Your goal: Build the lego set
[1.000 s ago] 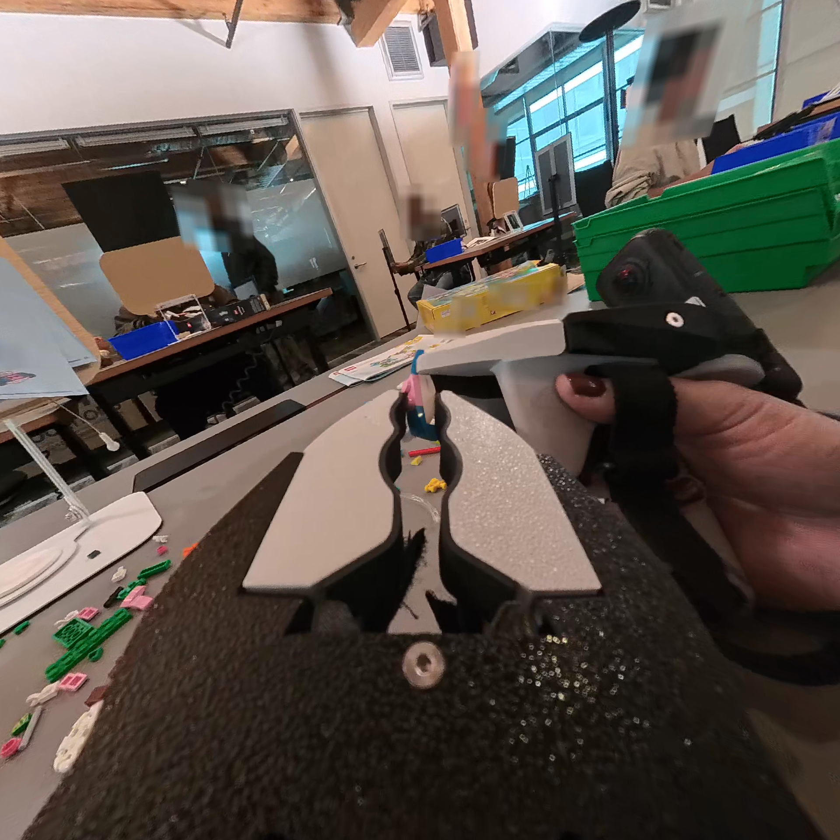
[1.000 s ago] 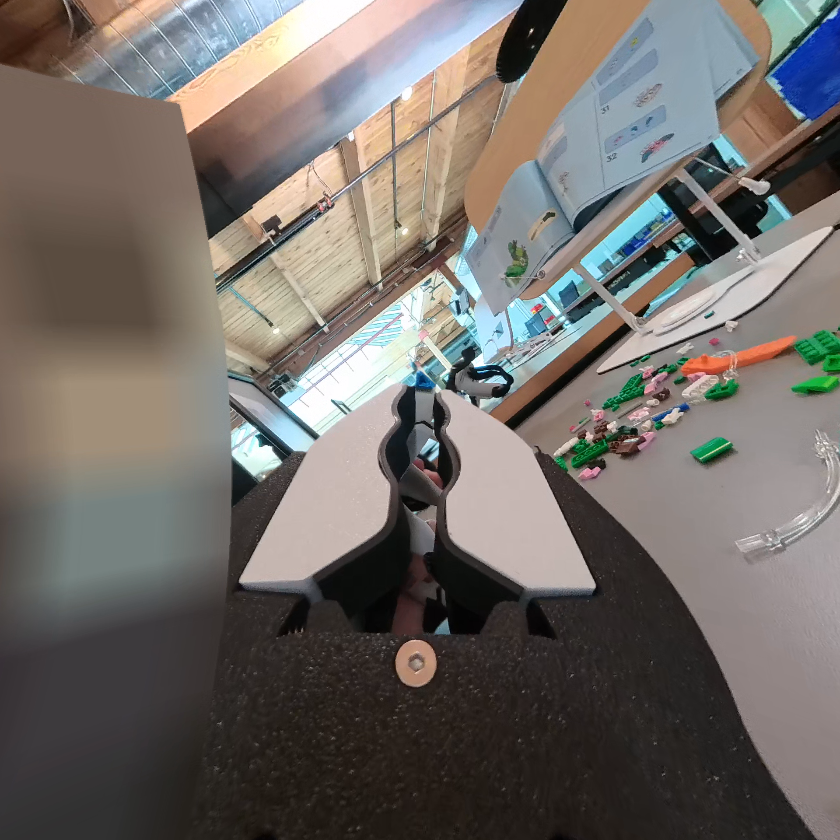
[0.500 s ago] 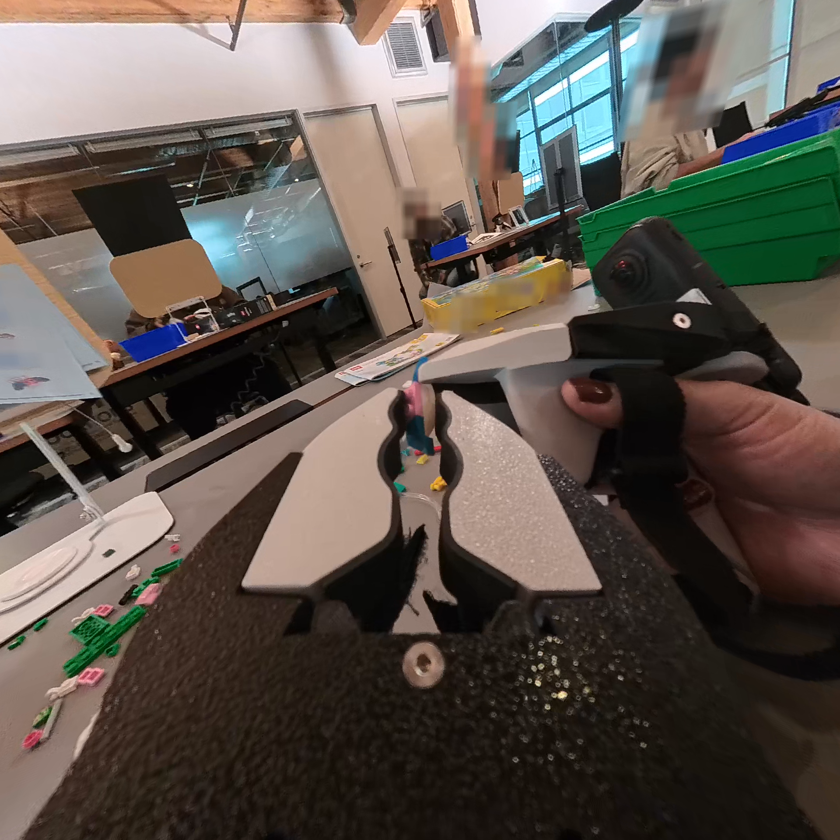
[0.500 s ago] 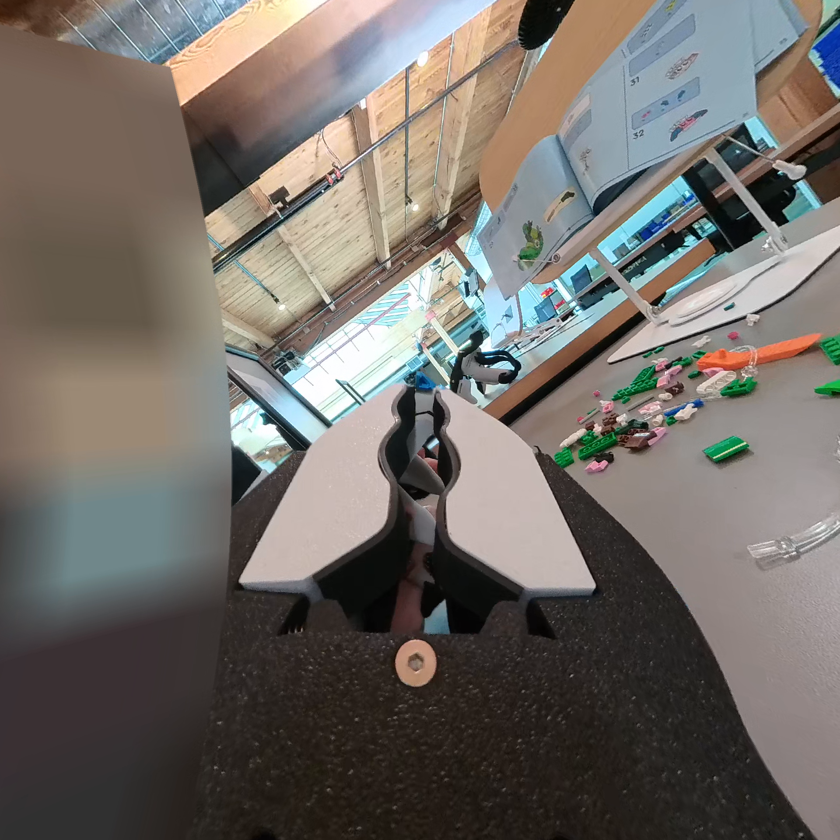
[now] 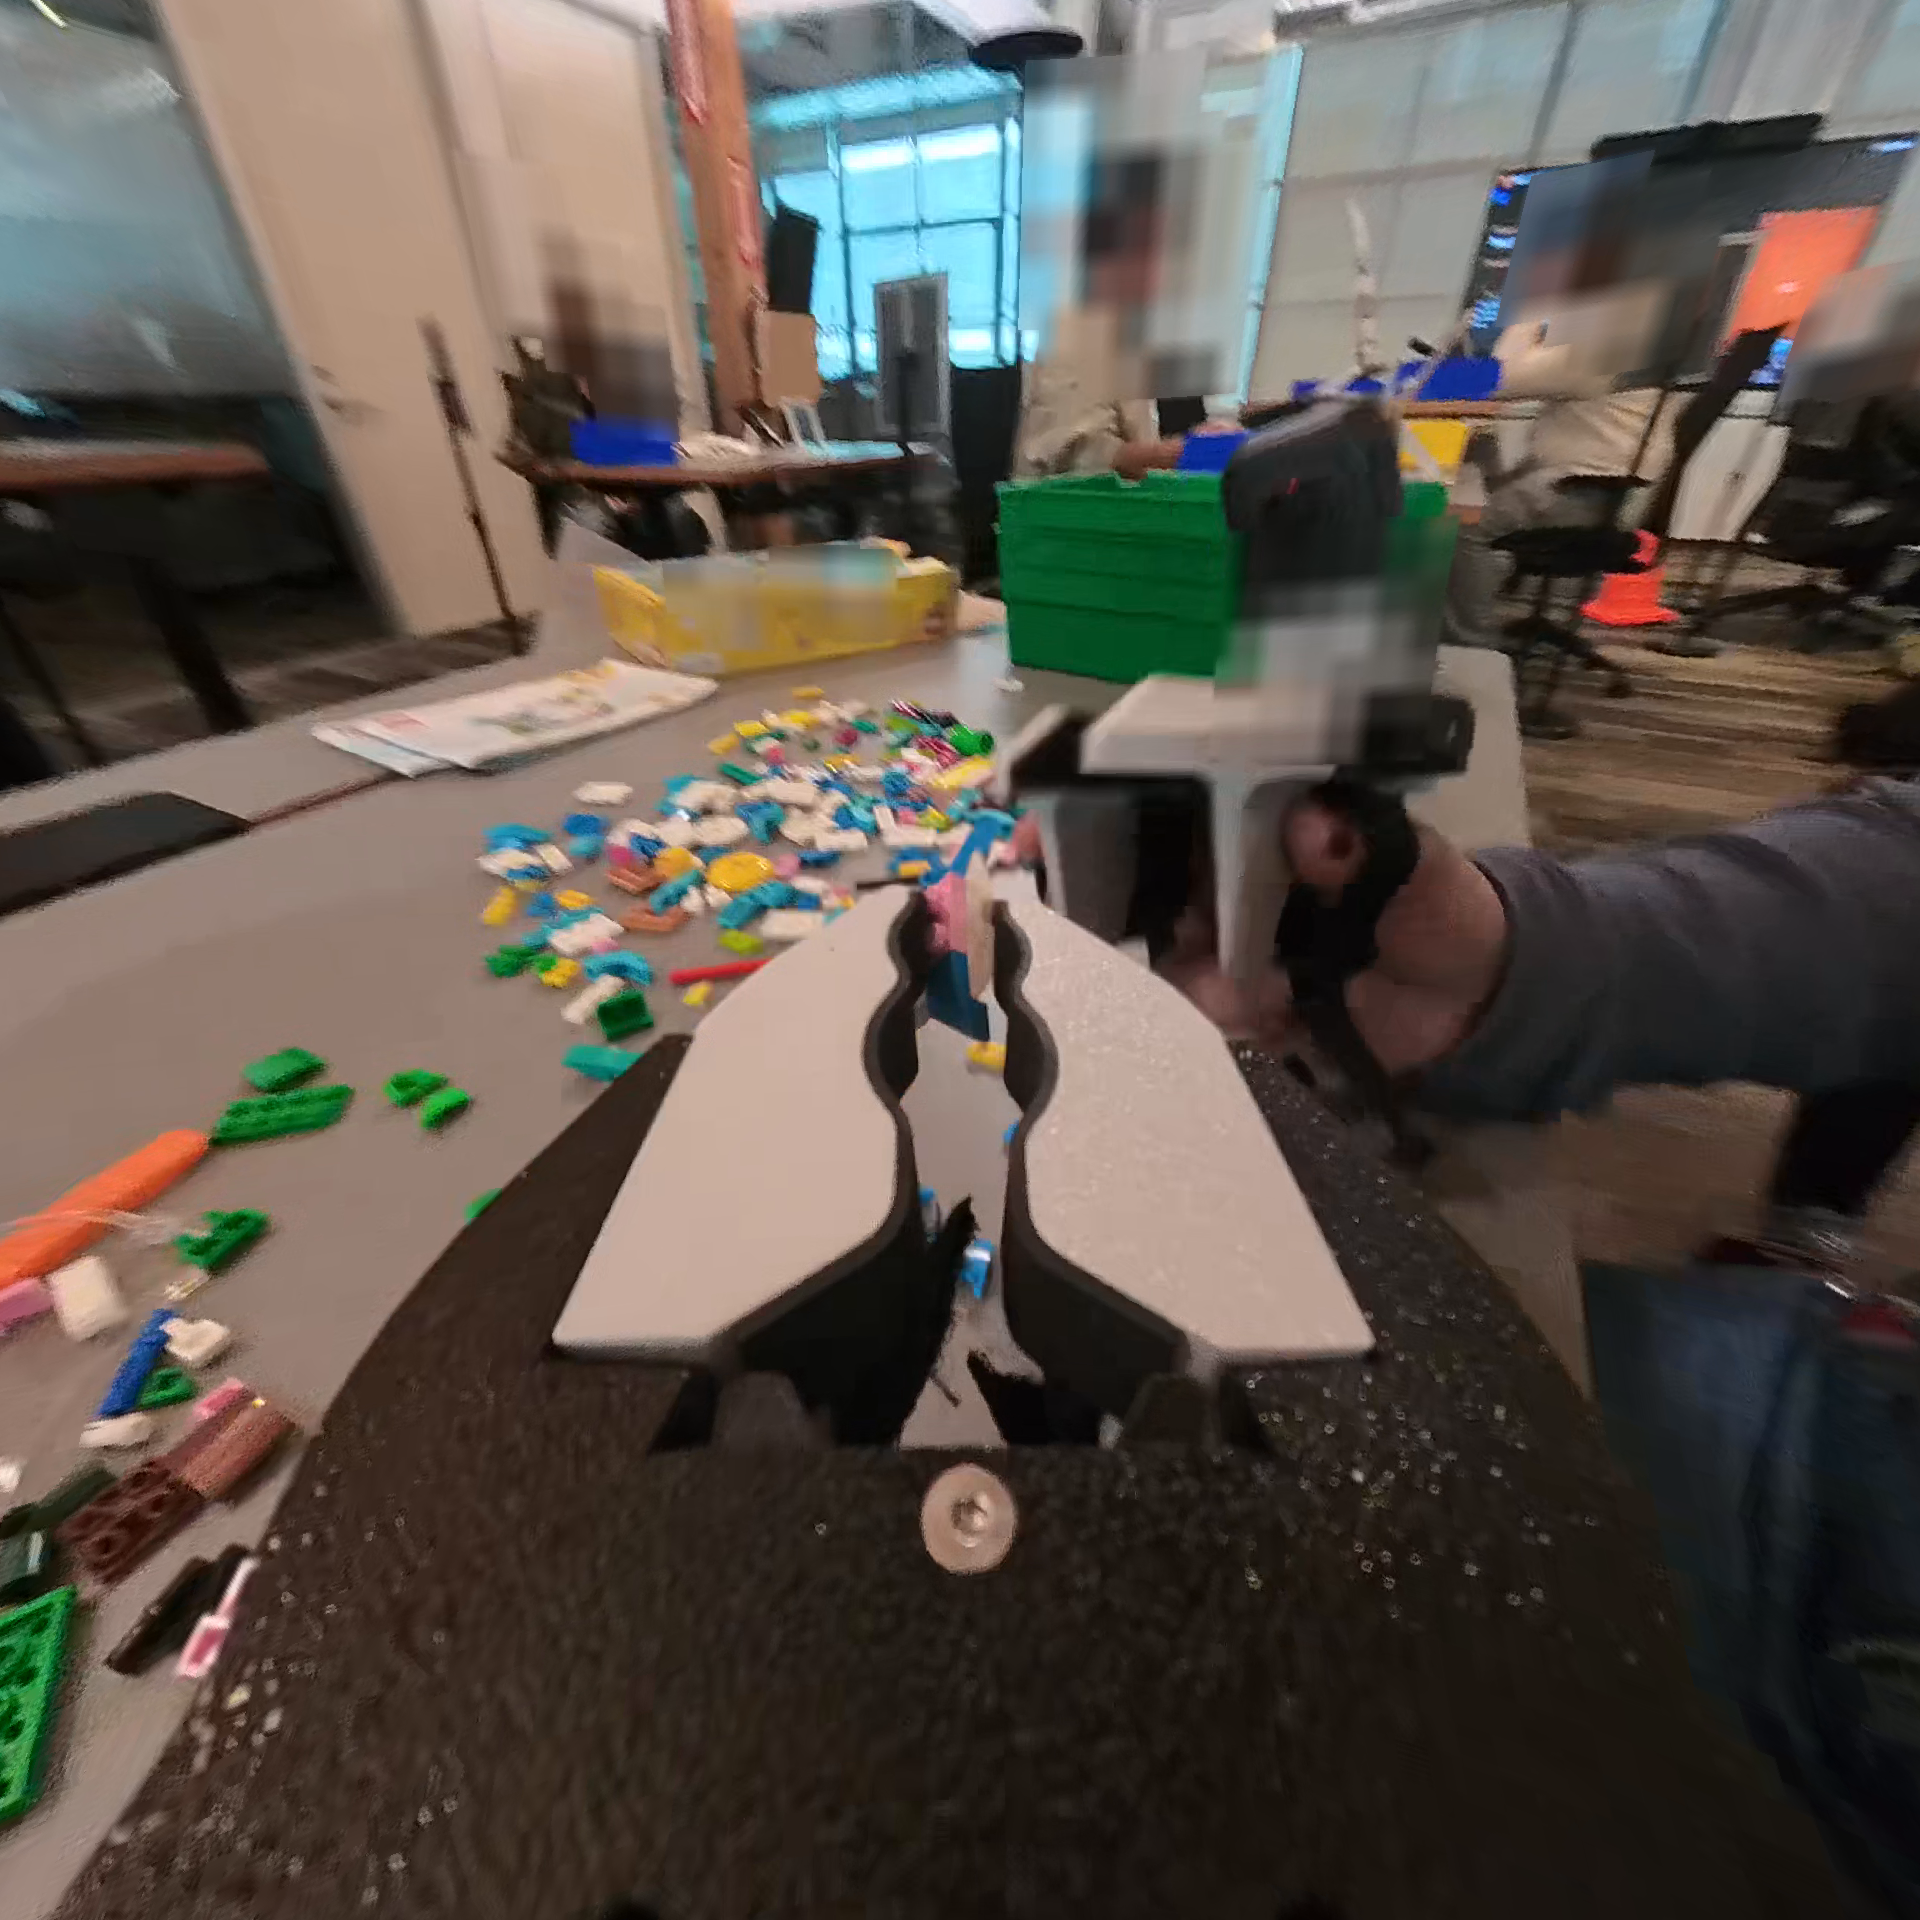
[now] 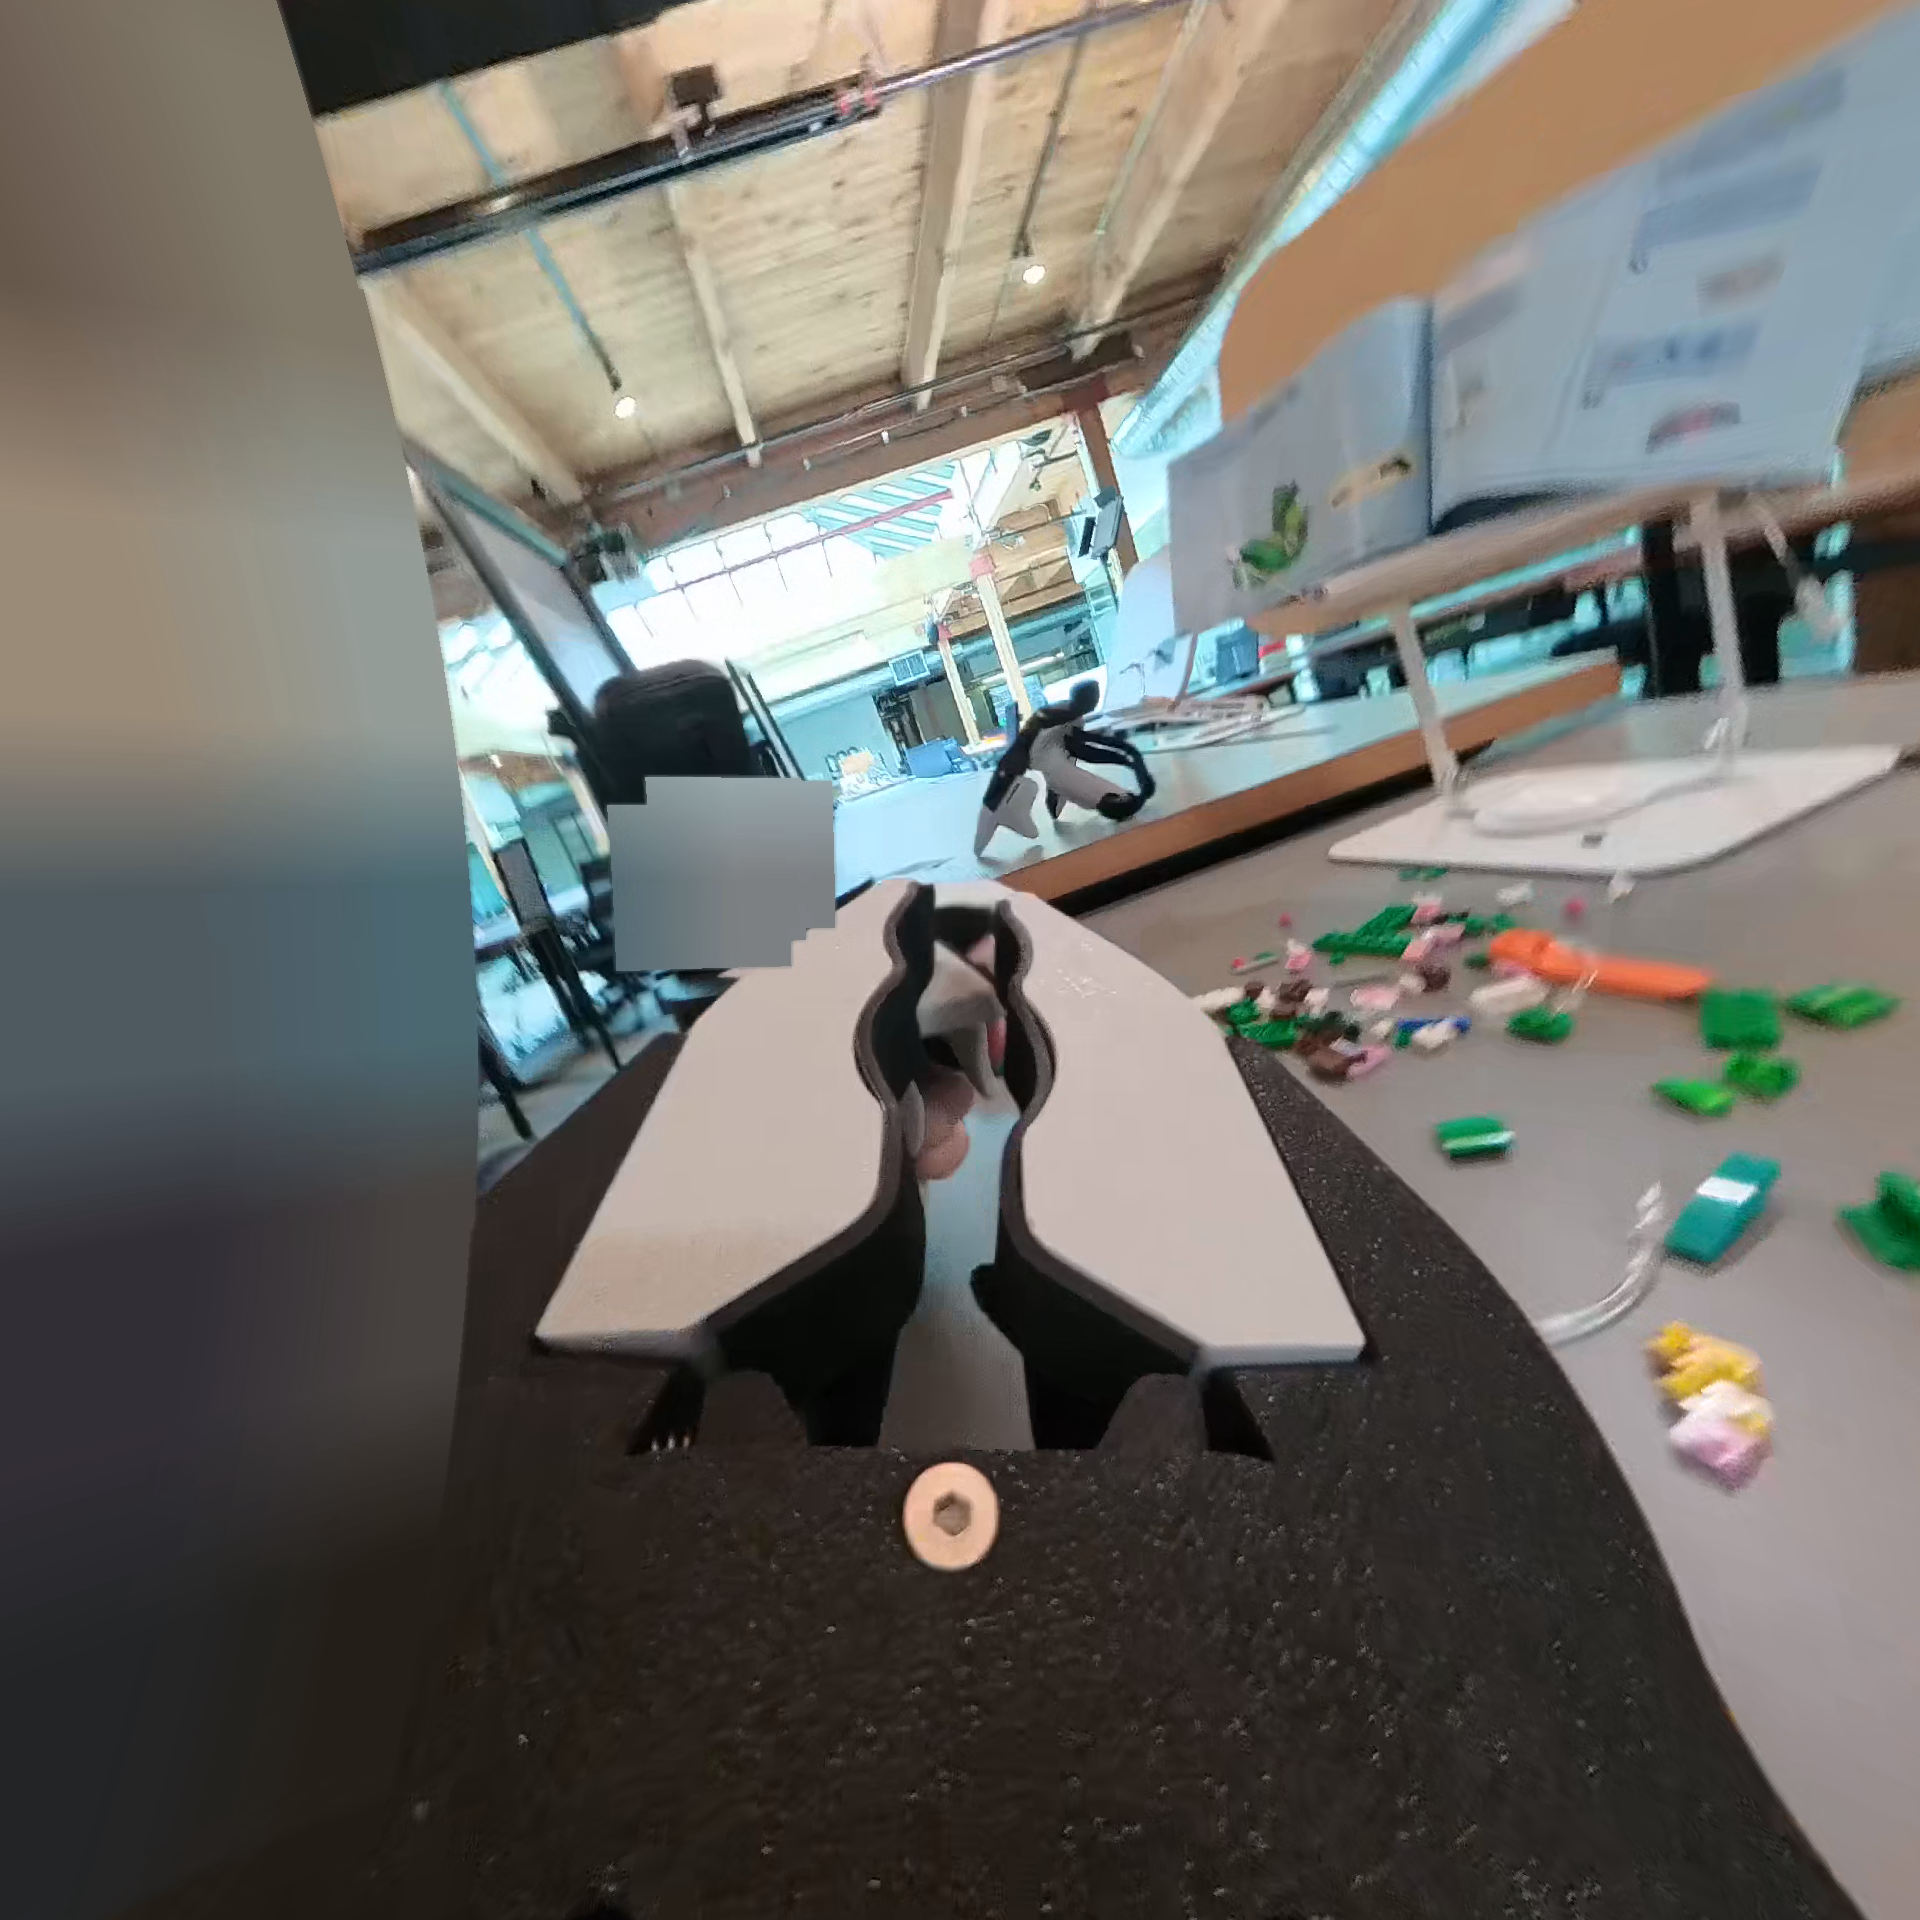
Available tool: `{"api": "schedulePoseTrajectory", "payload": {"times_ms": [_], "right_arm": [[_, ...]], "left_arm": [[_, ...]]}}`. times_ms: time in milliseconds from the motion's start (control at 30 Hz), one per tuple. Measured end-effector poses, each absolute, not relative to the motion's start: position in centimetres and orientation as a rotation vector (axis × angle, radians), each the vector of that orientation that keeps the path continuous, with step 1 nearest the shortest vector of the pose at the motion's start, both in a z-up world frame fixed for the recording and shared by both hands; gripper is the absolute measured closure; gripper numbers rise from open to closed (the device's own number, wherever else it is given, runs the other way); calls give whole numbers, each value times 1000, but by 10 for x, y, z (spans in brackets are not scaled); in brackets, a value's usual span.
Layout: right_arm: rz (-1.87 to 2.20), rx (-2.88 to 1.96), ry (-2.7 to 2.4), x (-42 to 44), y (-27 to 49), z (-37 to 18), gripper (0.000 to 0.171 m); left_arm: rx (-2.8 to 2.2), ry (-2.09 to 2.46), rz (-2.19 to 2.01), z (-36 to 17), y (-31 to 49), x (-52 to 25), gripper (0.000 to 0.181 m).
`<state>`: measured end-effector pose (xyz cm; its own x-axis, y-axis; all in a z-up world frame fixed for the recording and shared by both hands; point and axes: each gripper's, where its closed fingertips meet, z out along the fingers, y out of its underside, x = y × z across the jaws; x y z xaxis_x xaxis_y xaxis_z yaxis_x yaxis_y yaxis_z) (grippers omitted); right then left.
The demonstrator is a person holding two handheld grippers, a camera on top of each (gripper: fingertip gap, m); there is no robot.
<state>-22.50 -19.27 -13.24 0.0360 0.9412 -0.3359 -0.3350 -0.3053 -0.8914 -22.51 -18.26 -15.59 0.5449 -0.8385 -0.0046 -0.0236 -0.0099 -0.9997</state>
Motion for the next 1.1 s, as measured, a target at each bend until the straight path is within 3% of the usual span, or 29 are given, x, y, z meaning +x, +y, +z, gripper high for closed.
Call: {"api": "schedulePoseTrajectory", "payload": {"times_ms": [33,167,300,500,733,933,1100], "right_arm": [[1453,-1182,-774,-220,-195,-128,157],[1215,-1065,-1093,-213,-201,-121,152],[1005,-1180,-1372,-213,-188,-157,155],[933,-1284,-1379,-209,-167,-180,155],[876,-1318,-1353,-215,-163,-192,155],[589,-1246,-1291,-215,-149,-182,155],[357,-1171,-1270,-208,-139,-178,156]], "left_arm": [[-1480,813,-804,-161,-183,-226,170],[-1523,892,-982,-171,-191,-227,170],[-1597,922,-959,-181,-188,-236,170],[-1733,900,-666,-192,-166,-281,170],[-1705,761,-524,-166,-156,-334,169],[-1579,539,-452,-128,-152,-372,169],[-1477,443,-338,-134,-140,-362,169]]}}
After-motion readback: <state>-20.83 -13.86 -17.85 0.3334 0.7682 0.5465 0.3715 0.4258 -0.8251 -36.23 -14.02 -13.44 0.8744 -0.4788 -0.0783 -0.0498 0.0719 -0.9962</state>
